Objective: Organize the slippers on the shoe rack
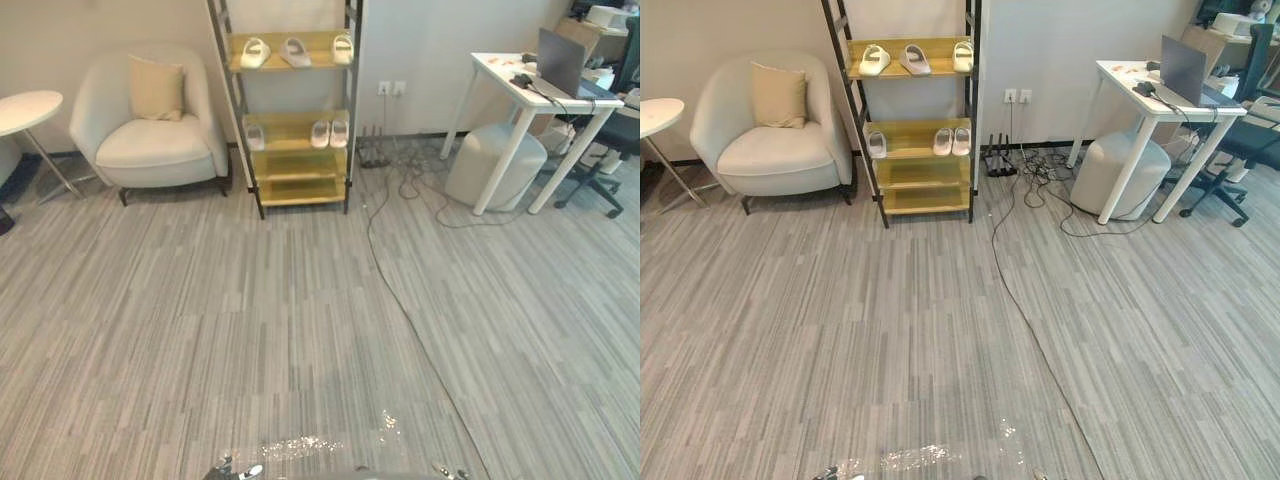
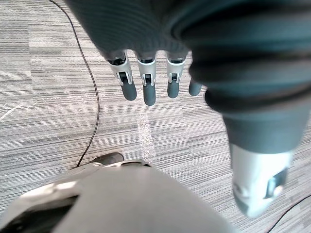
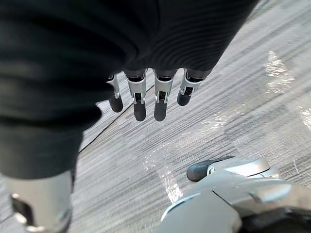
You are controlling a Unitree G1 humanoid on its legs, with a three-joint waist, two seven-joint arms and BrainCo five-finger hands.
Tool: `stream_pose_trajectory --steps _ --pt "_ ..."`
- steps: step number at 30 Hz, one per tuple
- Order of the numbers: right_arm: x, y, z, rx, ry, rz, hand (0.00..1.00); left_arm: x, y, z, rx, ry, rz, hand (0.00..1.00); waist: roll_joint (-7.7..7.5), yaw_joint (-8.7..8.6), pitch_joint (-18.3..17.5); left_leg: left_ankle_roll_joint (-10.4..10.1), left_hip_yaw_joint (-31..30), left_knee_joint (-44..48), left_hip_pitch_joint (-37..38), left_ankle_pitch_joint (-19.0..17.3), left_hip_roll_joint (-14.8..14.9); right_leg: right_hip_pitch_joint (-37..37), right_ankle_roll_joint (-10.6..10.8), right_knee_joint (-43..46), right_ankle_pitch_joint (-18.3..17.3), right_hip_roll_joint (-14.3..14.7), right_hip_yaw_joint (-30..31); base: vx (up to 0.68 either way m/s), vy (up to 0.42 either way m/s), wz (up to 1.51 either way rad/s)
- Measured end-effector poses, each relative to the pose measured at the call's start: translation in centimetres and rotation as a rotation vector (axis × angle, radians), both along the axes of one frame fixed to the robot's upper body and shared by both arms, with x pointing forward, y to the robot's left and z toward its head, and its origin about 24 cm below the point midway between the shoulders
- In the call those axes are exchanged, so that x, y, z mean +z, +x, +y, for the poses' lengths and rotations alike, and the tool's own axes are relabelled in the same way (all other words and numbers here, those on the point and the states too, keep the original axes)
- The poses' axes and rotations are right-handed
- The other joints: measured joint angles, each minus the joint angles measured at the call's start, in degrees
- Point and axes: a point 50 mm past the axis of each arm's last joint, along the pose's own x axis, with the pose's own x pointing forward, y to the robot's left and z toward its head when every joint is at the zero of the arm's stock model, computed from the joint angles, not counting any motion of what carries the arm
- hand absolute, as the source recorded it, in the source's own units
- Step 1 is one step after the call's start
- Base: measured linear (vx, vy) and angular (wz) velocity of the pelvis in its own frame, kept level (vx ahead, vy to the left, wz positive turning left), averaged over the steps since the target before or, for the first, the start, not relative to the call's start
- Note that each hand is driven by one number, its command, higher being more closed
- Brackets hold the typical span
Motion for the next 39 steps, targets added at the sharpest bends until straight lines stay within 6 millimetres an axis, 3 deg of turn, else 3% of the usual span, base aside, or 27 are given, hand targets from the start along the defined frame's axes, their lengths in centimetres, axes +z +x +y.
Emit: stream_pose_trajectory --steps 17,23,26,27,30,32,34,36,38,39 --pt "0.6 4.6 0.9 0.073 -0.007 -0.099 0.0 0.2 1.7 -0.1 -0.021 0.003 -0.036 0.0 -0.11 0.05 2.9 -1.7 -0.9 -2.7 2.9 1.1 -0.1 3.3 1.4 -2.1 0.0 -0.1 -5.2 0.04 -0.035 0.09" --pt "0.7 6.0 2.5 0.125 0.026 -0.134 0.0 0.4 2.3 0.0 -0.036 0.01 -0.052 0.0 -0.59 0.29 4.0 -2.0 -1.2 -1.8 2.5 1.3 0.0 3.4 1.3 -2.0 -0.1 -0.1 -5.6 -0.04 -0.043 0.05" --pt "0.7 6.4 3.1 0.151 0.042 -0.144 0.0 0.8 3.2 0.9 -0.04 0.035 -0.083 0.0 -2.95 0.67 5.6 -4.0 0.5 14.6 -5.2 -2.7 0.4 3.3 -0.1 -0.9 -2.7 -2.1 -5.8 -0.1 -0.044 0.14" --pt "0.7 6.6 3.0 0.16 0.036 -0.147 0.0 0.8 3.4 0.8 -0.036 0.032 -0.088 0.0 -2.17 0.73 6.2 -4.3 1.6 22.2 -8.3 -4.8 2.2 3.4 -0.4 -0.7 -3.6 -1.6 -6.1 -0.1 -0.04 0.01" --pt "0.9 6.7 2.0 0.171 0.009 -0.151 0.0 0.8 3.6 0.4 0.0 0.014 -0.104 0.0 -0.42 0.94 7.4 -4.5 4.4 40.0 -15.2 -4.6 7.1 4.9 -0.8 0.6 -5.9 -0.6 -5.2 -0.02 -0.011 -0.08" --pt "1.1 6.8 1.4 0.171 -0.008 -0.153 0.0 0.8 3.8 0.2 0.025 0.017 -0.116 0.0 0.39 1.08 7.6 -1.9 5.1 46.1 -18.5 -7.3 9.2 5.3 -0.9 1.5 -7.1 -1.2 -4.2 0.07 0.065 -0.15" --pt "1.2 6.9 0.9 0.171 -0.026 -0.152 0.0 0.9 3.9 0.3 0.029 0.019 -0.123 0.0 0.3 1.42 7.8 -2.0 5.2 42.6 -21.1 -9.2 9.7 5.1 -0.3 2.1 -7.7 -3.2 -2.7 0.12 0.136 -0.27" --pt "1.2 6.5 0.4 0.165 -0.045 -0.132 0.0 0.9 4.0 0.3 0.028 0.02 -0.125 0.0 0.19 1.58 8.0 -2.6 4.9 33.6 -21.7 -8.7 8.9 5.1 1.0 2.2 -8.5 -5.8 -1.3 0.19 0.212 -0.35" --pt "1.2 6.3 -0.1 0.166 -0.058 -0.124 0.0 0.7 3.4 -0.2 0.034 0.008 -0.111 0.0 1.37 1.71 7.4 -4.1 3.3 22.4 -21.0 -4.1 9.0 4.4 4.8 3.2 -10.7 -7.1 -0.1 0.24 0.284 -0.43" --pt "1.2 6.2 -0.3 0.166 -0.063 -0.12 0.0 0.7 3.4 0.0 0.034 0.013 -0.108 0.0 1.36 1.78 6.9 -1.8 3.5 23.5 -21.1 -3.8 8.1 4.4 6.2 4.5 -11.9 -8.3 0.4 0.34 0.318 -0.22"
